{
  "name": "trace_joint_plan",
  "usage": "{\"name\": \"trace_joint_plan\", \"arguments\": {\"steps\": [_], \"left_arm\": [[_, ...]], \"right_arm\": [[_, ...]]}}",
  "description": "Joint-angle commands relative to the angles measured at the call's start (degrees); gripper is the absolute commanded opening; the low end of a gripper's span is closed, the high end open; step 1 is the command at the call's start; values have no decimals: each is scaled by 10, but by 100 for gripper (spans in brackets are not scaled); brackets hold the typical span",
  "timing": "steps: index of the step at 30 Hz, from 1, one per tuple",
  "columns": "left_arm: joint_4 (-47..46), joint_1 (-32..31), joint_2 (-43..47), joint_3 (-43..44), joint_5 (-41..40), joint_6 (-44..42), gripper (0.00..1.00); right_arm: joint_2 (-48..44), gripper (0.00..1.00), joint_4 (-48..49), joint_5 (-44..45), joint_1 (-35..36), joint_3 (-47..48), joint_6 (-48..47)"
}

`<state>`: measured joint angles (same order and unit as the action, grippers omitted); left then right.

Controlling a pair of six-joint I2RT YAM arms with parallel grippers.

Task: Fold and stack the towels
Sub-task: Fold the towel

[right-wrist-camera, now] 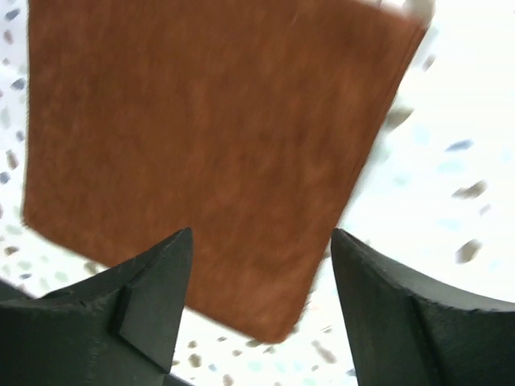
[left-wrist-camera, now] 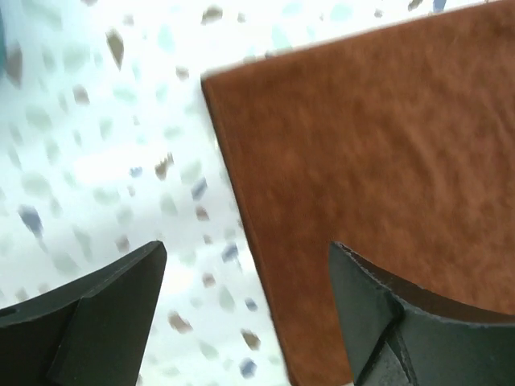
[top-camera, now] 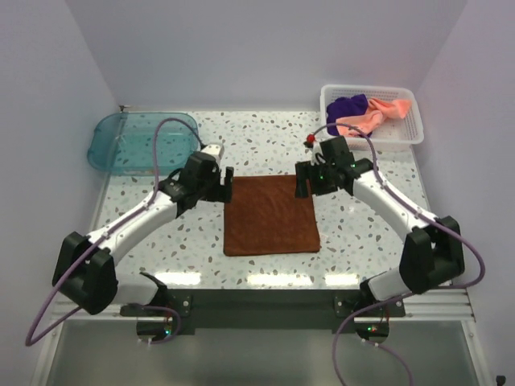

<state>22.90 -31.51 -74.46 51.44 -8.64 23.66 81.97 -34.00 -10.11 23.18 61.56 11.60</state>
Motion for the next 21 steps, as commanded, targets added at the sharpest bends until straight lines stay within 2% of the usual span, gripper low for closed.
{"name": "trace_joint_plan", "arguments": {"steps": [1, 3, 9, 15, 17, 21], "left_arm": [[-70, 39, -68, 70, 68, -192, 87], [-75, 69, -128, 118, 129, -267, 87], [-13, 123, -276, 265, 263, -398, 86], [63, 141, -385, 348, 299, -467, 81], [77, 145, -401, 360, 328, -474, 78], [88, 145, -435, 378, 335, -492, 75]], "right_arm": [[64, 74, 0, -31, -37, 82, -133], [126, 75, -15, -62, -47, 140, -193], [255, 76, -105, -153, -87, 288, -333], [367, 74, -172, -150, -104, 404, -416], [404, 73, -190, -159, -109, 444, -437], [469, 71, -262, -173, -112, 514, -478]]}}
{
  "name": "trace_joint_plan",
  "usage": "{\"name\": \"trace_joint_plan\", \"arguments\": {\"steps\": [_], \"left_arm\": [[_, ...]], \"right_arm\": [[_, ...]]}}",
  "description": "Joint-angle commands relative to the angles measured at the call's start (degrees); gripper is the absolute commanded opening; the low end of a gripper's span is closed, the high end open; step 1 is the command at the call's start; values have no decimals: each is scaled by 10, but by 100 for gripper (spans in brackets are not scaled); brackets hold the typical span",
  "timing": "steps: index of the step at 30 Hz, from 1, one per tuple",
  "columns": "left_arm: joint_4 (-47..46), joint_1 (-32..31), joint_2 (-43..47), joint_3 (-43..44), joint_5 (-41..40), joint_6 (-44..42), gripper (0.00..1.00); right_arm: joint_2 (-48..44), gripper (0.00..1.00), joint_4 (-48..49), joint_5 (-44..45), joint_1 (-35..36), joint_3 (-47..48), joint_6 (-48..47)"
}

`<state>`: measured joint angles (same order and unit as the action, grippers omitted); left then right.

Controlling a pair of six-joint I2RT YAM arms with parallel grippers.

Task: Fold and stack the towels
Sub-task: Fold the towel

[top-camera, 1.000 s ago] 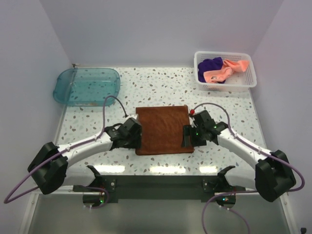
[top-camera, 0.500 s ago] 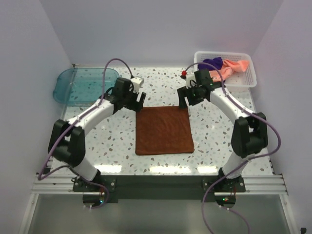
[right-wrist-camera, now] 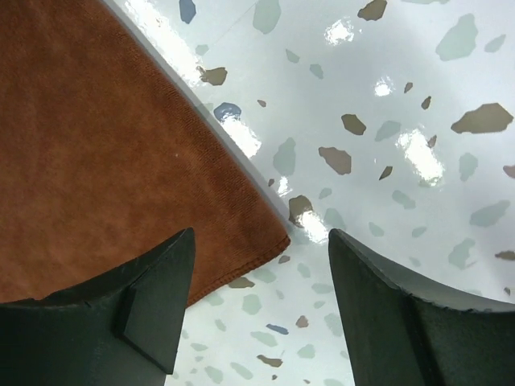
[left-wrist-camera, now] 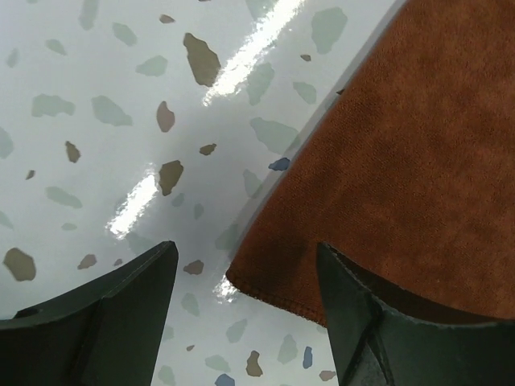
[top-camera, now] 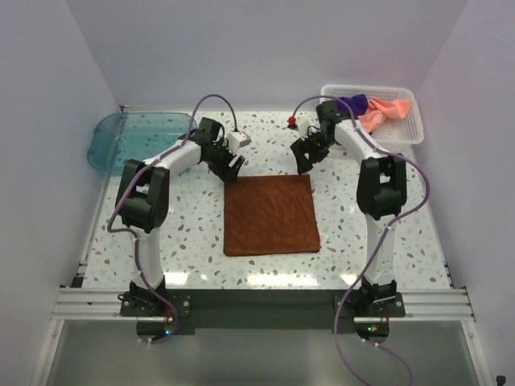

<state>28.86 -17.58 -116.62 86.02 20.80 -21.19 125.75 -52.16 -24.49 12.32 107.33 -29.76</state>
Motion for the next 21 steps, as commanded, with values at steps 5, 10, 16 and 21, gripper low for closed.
{"name": "trace_joint_plan", "arguments": {"steps": [5, 10, 16, 21], "left_arm": [[48, 7, -35, 56, 33, -54, 73], [85, 7, -55, 81, 43, -68, 69], [97, 7, -69, 79, 40, -81, 67], [94, 7, -76, 78, 46, -79, 66]], "right_arm": [[69, 69, -102, -37, -4, 86, -87], [88, 65, -122, -53, -5, 92, -101], [99, 59, -110, -55, -5, 72, -100], [121, 51, -116, -60, -5, 86, -99]]}}
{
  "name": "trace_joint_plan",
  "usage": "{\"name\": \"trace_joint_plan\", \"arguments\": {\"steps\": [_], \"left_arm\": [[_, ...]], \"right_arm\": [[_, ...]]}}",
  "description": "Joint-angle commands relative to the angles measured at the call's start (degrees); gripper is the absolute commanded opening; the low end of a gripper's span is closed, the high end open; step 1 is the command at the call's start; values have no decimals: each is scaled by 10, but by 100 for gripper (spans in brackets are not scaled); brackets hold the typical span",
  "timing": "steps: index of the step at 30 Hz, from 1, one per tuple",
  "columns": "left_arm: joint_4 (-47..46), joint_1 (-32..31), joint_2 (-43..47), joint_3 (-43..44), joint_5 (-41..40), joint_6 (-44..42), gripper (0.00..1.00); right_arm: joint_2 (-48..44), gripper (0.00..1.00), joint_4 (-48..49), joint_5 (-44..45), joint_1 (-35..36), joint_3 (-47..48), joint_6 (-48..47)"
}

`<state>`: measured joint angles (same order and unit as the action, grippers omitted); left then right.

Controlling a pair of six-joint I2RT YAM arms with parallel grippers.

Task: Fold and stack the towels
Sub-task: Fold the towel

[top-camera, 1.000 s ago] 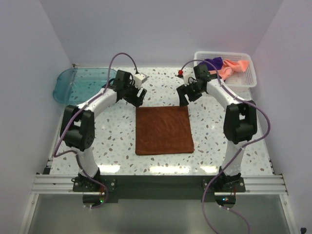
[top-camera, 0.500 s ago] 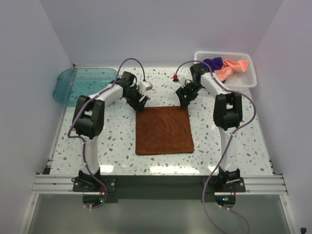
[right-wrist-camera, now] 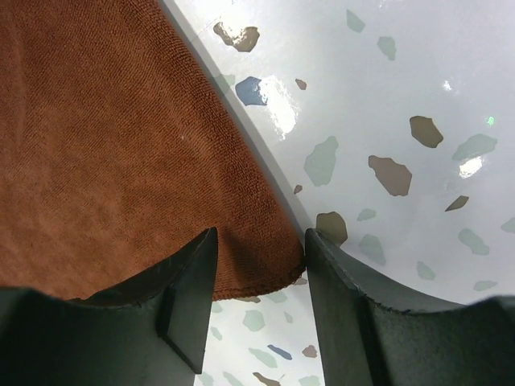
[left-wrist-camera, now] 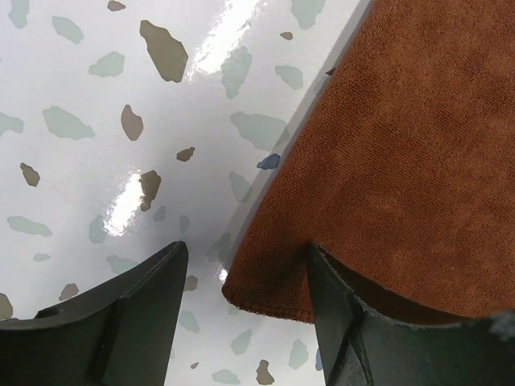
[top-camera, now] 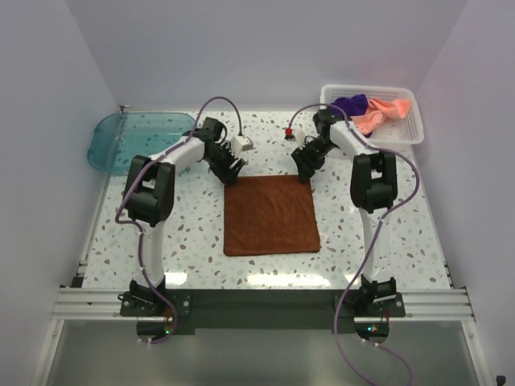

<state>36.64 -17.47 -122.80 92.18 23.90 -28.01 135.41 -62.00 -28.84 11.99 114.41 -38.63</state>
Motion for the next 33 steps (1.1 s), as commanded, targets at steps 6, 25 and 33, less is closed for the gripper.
{"name": "trace_joint_plan", "arguments": {"steps": [6, 25, 33], "left_arm": [[24, 10, -34, 23, 10, -8, 64], [84, 10, -48, -3, -3, -10, 45], [100, 10, -53, -1, -32, -3, 30]], "right_arm": [[30, 47, -12, -2, 0, 7, -8], [22, 28, 5, -3, -2, -15, 0], [22, 18, 9, -1, -1, -10, 5]]}}
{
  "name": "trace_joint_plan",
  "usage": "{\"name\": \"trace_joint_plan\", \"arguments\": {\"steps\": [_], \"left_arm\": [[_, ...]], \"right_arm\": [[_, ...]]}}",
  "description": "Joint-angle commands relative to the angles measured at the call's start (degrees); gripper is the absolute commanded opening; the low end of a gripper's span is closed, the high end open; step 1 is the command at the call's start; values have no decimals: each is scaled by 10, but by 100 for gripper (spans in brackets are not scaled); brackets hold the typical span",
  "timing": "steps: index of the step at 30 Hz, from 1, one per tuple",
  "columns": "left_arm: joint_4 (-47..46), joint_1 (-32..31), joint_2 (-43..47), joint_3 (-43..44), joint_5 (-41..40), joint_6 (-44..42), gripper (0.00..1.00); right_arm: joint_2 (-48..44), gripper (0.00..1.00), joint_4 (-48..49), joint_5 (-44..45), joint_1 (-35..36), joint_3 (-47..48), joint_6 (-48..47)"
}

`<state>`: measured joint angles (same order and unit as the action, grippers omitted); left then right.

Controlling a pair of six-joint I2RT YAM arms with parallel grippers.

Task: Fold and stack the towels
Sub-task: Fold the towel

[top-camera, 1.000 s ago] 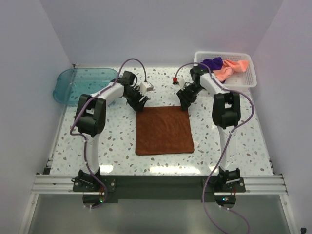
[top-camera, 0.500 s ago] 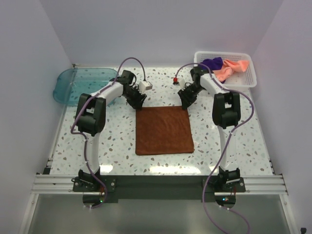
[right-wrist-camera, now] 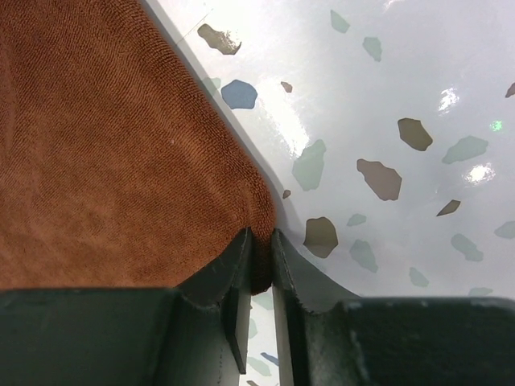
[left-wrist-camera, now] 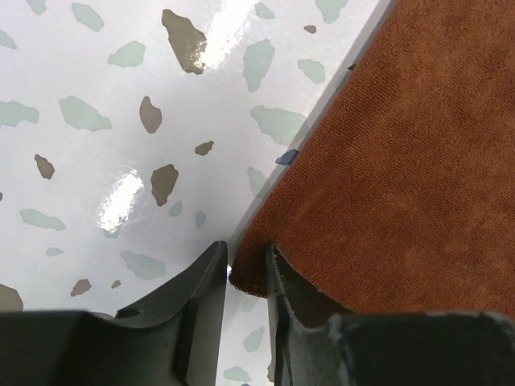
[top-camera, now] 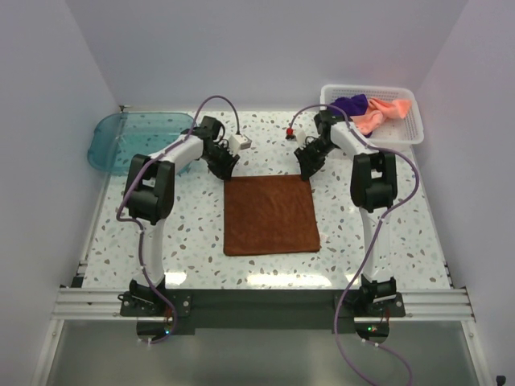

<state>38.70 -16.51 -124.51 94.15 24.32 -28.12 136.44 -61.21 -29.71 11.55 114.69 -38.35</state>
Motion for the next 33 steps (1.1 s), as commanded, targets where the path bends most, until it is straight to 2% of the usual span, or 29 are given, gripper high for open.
{"name": "trace_joint_plan", "arguments": {"steps": [1, 4, 5, 6, 11, 18, 27, 33], "left_arm": [[81, 1, -38, -21, -38, -3, 27], [79, 1, -43, -19, -40, -5, 13], [77, 1, -42, -17, -43, -5, 3], [75, 1, -41, -13, -45, -5, 0], [39, 1, -5, 0, -71, 3, 0], [-59, 1, 58, 4, -111, 11, 0], [-164, 1, 138, -66, -114, 23, 0], [-181, 0, 158, -70, -100, 24, 0]], "right_arm": [[11, 16, 1, 8, 2, -13, 2], [1, 4, 6, 9, 3, -11, 6], [-2, 0, 11, 10, 3, -11, 7], [-12, 0, 14, 12, 3, -12, 11], [-63, 0, 81, 41, 3, -56, 44], [-151, 0, 176, 68, 3, -100, 95], [-217, 0, 255, 84, 3, -162, 124], [-235, 0, 285, 99, 4, -181, 121]]}}
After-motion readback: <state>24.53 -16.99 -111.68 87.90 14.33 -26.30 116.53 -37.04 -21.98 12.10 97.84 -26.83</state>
